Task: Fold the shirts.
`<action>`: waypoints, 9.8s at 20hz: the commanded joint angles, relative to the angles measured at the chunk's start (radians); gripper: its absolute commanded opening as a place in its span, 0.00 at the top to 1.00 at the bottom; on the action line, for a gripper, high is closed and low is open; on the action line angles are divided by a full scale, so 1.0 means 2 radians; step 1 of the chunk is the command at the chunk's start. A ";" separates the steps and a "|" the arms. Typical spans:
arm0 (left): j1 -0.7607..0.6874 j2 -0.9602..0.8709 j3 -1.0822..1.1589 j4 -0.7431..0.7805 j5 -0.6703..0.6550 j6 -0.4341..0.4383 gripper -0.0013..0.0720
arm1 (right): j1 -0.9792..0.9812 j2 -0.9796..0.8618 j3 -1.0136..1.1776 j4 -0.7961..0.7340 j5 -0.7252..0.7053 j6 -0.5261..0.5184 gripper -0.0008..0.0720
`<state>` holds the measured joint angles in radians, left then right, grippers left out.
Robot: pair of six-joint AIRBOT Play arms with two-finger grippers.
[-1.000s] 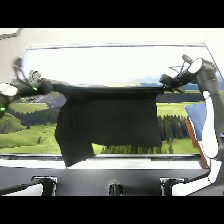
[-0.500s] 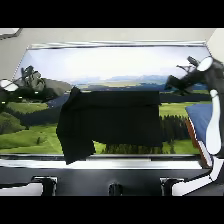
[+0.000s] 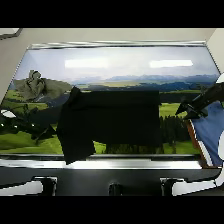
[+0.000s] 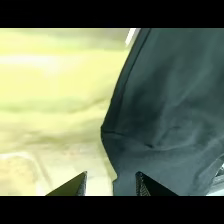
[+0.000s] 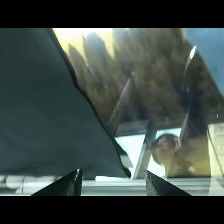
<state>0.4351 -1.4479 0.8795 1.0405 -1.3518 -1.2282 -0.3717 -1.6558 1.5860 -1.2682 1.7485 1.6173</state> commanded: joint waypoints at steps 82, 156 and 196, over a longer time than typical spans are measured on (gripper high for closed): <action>-0.180 -0.115 0.221 -0.021 0.081 -0.056 0.94 | 0.076 -0.054 -0.013 -0.076 -0.393 0.034 0.94; -0.085 0.029 0.141 -0.176 0.117 -0.015 0.95 | 0.049 0.020 -0.025 -0.020 -0.273 0.006 0.94; -0.340 -0.078 0.307 -0.208 0.165 -0.013 0.94 | 0.067 -0.024 0.021 0.265 -0.220 -0.060 0.94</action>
<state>-0.1253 -1.5406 1.5291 0.6235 -1.1450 -1.2461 -0.2493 -1.8076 1.6276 -0.7685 1.1950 1.5181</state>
